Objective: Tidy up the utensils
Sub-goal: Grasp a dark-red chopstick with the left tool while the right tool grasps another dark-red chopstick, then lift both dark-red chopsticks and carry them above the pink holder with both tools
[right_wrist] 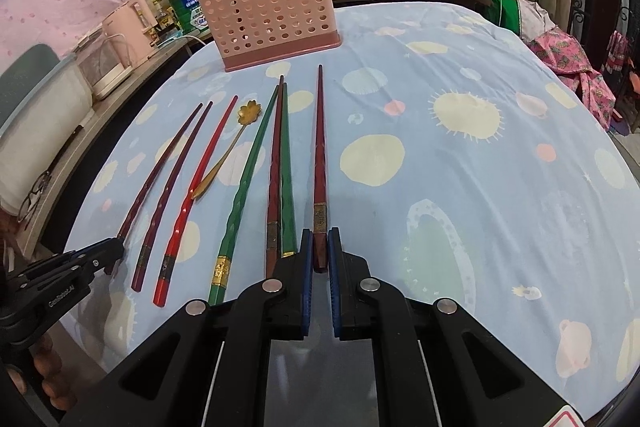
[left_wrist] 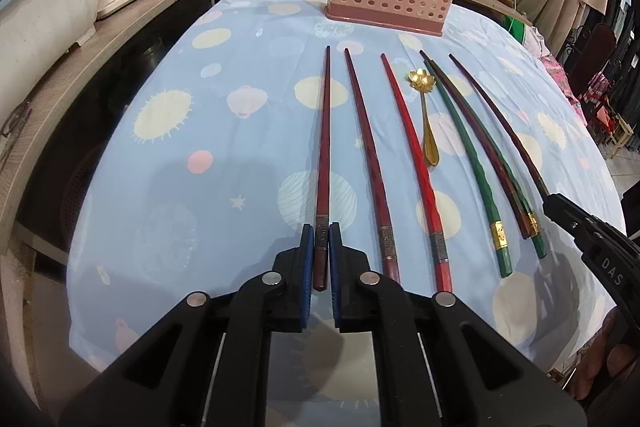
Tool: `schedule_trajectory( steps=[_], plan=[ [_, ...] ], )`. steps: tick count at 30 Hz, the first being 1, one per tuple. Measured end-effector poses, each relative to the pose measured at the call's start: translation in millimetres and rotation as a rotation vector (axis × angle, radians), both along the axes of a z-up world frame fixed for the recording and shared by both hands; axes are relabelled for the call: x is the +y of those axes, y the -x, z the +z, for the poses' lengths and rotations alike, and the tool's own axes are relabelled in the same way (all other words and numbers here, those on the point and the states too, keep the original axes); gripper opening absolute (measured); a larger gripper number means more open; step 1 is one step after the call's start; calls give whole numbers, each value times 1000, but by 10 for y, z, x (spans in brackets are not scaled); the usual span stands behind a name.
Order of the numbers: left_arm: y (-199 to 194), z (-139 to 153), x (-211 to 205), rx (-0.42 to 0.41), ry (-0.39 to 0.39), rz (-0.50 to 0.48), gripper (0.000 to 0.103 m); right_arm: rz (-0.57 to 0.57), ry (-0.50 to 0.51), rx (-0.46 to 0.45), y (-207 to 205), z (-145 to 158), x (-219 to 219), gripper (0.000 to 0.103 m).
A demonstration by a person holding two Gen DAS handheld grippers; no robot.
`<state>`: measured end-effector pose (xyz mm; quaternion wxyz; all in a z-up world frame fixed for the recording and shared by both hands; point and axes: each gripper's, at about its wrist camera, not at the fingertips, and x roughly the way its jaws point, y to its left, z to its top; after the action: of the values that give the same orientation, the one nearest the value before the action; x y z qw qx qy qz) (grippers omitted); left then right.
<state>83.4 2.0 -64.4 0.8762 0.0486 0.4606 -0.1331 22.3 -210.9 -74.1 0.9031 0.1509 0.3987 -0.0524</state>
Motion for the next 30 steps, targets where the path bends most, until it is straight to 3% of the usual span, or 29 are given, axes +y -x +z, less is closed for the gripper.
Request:
schedule_trajectory(
  steps=[18, 30],
  plan=[
    [-42, 569, -33, -104, 12, 10, 7, -35, -47, -173, 125, 757, -224, 7],
    [-416, 1320, -22, -223, 127, 23, 7, -64, -39, -324, -121, 1428, -453, 7]
  ],
)
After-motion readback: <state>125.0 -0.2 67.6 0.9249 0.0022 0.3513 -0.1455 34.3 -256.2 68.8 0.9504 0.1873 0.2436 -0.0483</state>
